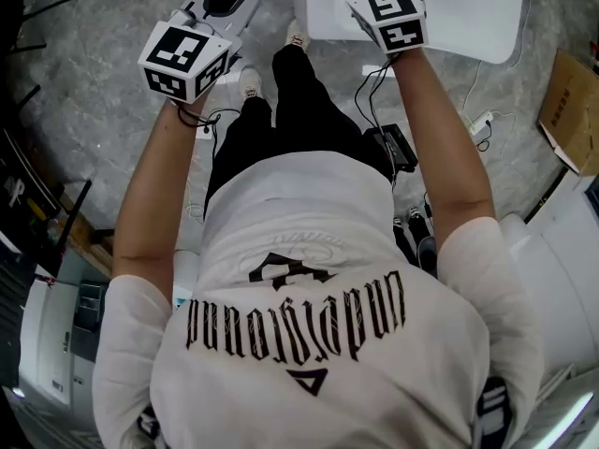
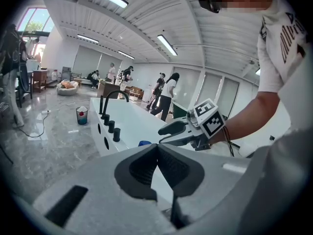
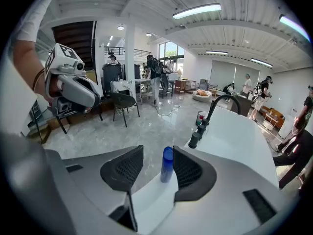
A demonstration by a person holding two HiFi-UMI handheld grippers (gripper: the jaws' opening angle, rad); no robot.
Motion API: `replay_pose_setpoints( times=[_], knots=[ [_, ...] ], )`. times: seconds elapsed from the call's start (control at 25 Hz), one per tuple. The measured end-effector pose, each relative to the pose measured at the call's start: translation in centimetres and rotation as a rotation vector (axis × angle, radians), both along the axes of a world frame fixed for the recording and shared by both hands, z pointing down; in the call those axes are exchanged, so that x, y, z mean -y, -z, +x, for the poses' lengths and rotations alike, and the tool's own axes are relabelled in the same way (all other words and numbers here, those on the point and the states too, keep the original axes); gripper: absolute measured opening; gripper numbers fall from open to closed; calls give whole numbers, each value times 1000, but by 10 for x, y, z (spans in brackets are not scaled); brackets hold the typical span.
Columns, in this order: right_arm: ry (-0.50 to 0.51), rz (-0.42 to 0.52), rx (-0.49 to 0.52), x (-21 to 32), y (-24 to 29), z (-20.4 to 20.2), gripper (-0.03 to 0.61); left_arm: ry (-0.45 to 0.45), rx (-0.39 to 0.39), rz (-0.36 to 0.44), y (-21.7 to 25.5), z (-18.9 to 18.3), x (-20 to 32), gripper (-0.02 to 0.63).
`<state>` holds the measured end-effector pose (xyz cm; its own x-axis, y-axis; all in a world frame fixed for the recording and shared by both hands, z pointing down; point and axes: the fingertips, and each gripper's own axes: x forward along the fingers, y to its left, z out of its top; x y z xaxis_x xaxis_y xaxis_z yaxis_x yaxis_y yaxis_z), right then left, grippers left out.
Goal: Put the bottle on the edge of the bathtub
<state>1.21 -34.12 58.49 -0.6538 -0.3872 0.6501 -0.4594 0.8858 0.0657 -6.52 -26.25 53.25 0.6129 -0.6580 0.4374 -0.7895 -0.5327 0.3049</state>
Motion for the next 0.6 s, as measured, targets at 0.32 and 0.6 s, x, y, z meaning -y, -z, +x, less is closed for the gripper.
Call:
replay_pose_setpoints(
  times=[0.32,0.6],
  knots=[
    [-21,25,22,-29,31,7,174,-3,-1,26,24,1,-26,15],
    [-15,45,55,-56,65,3,173,10,-19,60,48,-2,-43,15]
  ],
)
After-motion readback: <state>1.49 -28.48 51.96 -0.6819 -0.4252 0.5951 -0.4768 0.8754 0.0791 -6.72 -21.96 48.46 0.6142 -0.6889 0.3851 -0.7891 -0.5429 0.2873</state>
